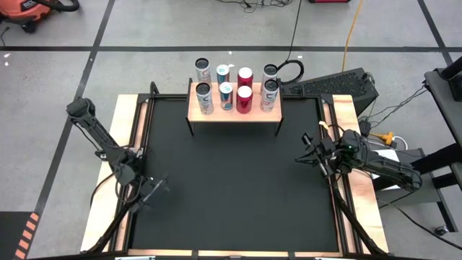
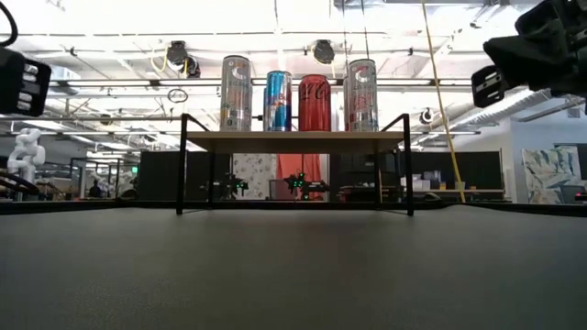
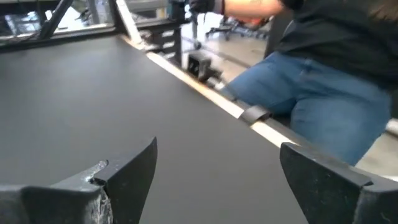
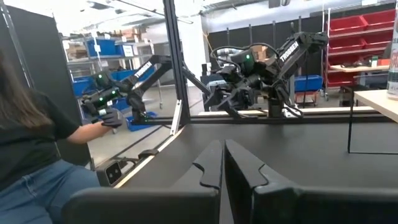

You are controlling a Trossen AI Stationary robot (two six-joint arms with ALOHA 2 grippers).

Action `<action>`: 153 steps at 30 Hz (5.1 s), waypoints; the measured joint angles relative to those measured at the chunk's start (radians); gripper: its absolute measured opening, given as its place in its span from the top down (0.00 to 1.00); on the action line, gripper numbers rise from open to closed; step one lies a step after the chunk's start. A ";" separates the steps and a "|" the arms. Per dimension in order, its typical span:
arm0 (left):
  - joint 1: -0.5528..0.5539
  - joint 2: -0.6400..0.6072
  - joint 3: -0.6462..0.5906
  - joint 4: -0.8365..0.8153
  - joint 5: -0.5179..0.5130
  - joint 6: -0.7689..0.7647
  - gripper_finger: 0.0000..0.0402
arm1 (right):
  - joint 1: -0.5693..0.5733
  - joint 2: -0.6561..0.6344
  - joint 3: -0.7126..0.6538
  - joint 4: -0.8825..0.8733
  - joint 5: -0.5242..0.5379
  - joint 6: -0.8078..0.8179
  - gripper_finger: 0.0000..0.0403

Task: Place canned beverage on shelf
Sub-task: Return to Home Position

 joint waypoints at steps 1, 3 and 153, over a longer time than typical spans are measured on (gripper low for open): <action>0.000 0.000 0.000 -0.016 -0.013 0.005 0.14 | 0.000 0.000 0.000 -0.003 0.000 -0.005 1.00; 0.000 0.000 0.000 -0.050 -0.067 -0.008 0.14 | 0.000 0.000 -0.001 -0.015 0.000 -0.025 1.00; 0.004 -0.551 -0.003 -0.273 -0.236 -0.126 0.14 | 0.109 -0.001 -0.032 -0.068 0.057 -0.101 1.00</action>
